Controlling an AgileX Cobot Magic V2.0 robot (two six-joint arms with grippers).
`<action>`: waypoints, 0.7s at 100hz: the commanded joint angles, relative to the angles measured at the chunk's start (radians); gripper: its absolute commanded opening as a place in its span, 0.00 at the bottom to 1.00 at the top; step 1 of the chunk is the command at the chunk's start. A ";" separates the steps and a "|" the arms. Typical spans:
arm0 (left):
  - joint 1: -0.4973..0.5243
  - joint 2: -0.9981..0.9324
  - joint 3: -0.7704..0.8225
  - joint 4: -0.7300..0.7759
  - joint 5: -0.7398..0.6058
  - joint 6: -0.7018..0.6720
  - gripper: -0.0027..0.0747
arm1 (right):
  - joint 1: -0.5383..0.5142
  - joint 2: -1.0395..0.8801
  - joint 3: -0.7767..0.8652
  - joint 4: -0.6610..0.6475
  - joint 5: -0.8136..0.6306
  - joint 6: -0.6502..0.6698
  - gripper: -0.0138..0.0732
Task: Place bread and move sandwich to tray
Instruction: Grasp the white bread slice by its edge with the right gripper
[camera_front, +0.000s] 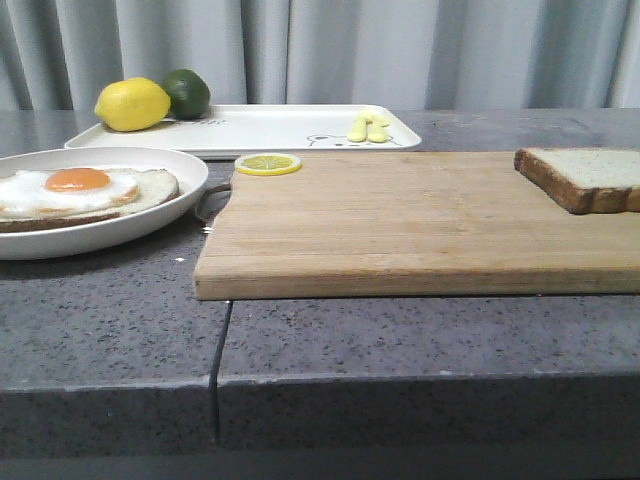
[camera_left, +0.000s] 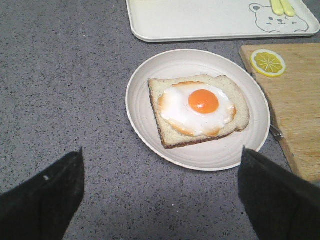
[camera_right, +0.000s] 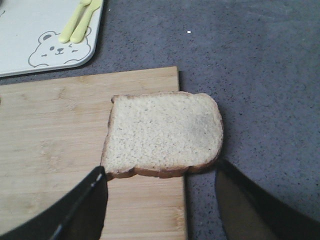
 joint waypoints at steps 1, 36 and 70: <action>-0.007 0.008 -0.033 -0.020 -0.068 0.001 0.79 | -0.074 0.032 -0.032 0.126 -0.081 -0.103 0.71; -0.007 0.008 -0.033 -0.020 -0.068 0.001 0.79 | -0.316 0.214 -0.016 0.559 -0.069 -0.442 0.71; -0.007 0.008 -0.033 -0.020 -0.068 0.001 0.79 | -0.386 0.415 0.055 0.901 -0.006 -0.719 0.71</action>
